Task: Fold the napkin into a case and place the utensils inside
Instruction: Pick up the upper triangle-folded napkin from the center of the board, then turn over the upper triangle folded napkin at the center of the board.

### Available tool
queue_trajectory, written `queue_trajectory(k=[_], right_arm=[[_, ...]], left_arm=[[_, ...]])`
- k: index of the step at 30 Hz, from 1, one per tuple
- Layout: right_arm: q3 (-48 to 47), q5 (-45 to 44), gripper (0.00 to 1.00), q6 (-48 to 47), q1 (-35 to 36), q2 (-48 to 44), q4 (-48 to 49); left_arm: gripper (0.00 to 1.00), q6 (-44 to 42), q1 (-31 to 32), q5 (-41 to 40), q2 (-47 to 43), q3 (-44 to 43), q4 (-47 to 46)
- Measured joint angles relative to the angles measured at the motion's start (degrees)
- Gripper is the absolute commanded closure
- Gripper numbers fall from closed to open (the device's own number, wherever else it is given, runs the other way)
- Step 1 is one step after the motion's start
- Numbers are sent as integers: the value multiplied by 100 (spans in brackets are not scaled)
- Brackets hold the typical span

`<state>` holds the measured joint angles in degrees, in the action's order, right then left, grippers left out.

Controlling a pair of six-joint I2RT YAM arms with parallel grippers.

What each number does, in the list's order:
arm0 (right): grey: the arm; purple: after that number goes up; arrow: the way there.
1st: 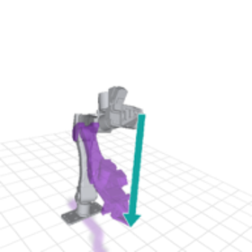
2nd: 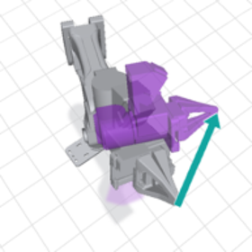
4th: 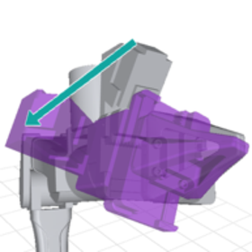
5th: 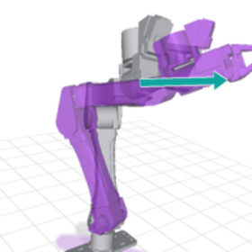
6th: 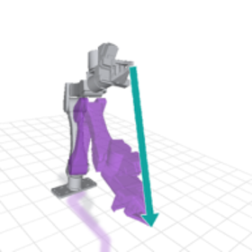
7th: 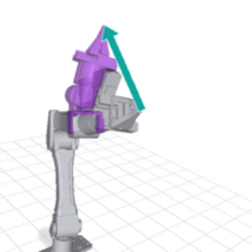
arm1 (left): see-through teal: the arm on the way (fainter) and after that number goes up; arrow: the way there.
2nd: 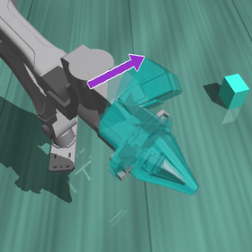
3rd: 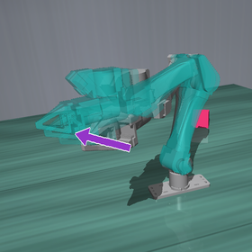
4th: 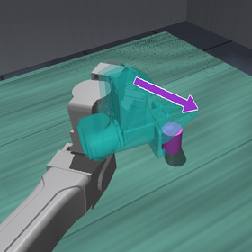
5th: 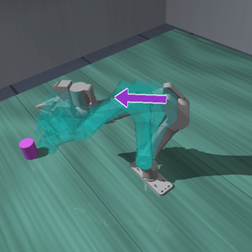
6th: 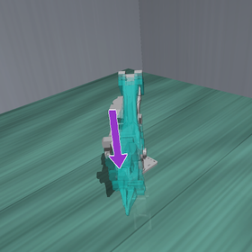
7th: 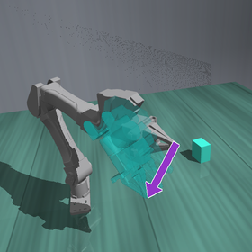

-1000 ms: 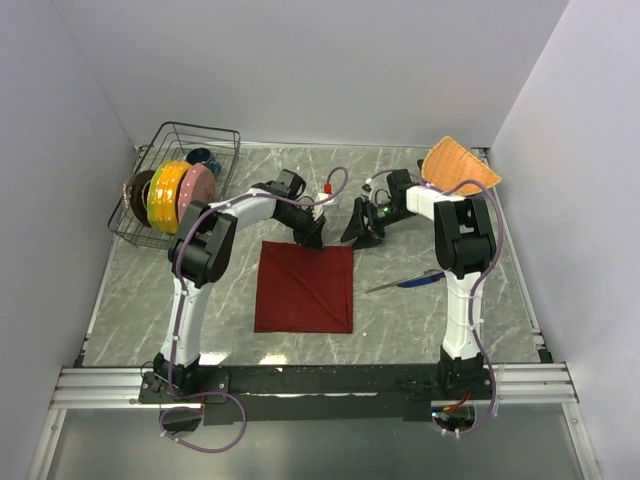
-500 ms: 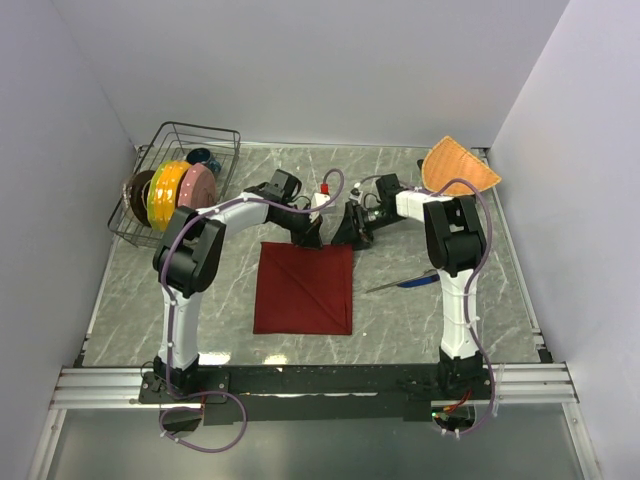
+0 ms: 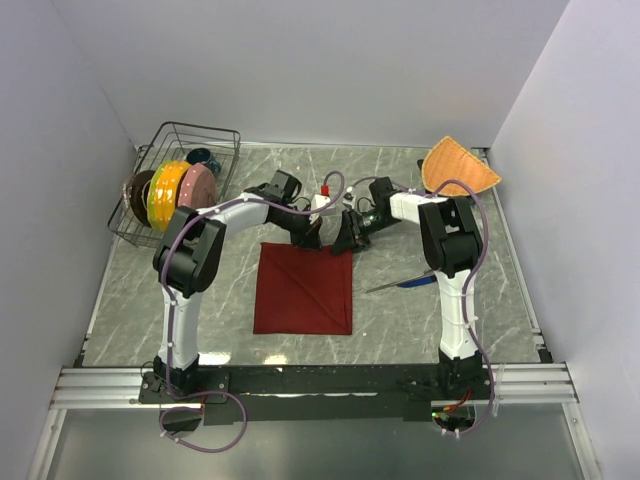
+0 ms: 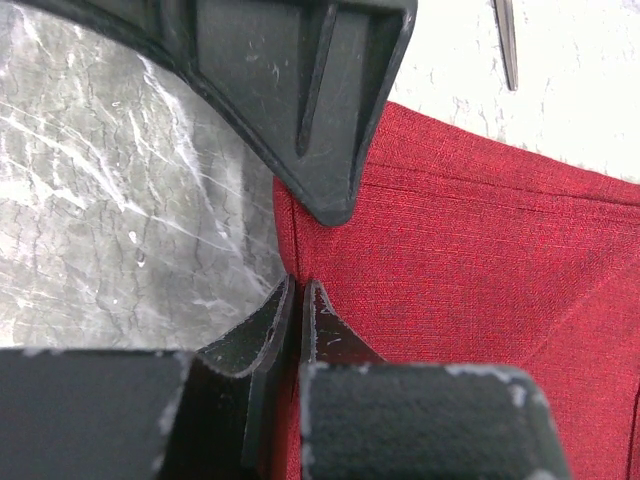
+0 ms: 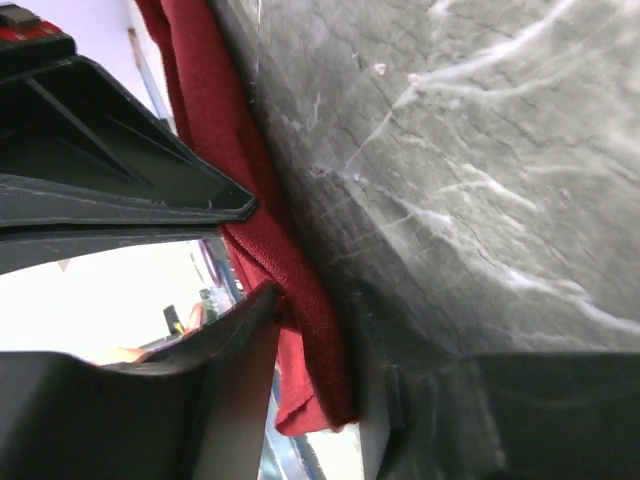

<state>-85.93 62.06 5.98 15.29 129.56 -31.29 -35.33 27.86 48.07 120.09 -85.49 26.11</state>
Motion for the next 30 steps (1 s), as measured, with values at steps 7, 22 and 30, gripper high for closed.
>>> queue_trajectory(k=[7, 22, 30], right_arm=[[-35, -302, 100, -269, 164, -11, -85], [-24, -728, 100, -1482, 761, -1158, -236], [48, -737, 100, -2009, 811, -1307, -376]], left_arm=[[40, -142, -118, -11, 0, -46, 339], [24, -2050, -1613, -35, 730, -1508, 3318], [26, -2374, -1633, 46, 822, -1471, 3526]])
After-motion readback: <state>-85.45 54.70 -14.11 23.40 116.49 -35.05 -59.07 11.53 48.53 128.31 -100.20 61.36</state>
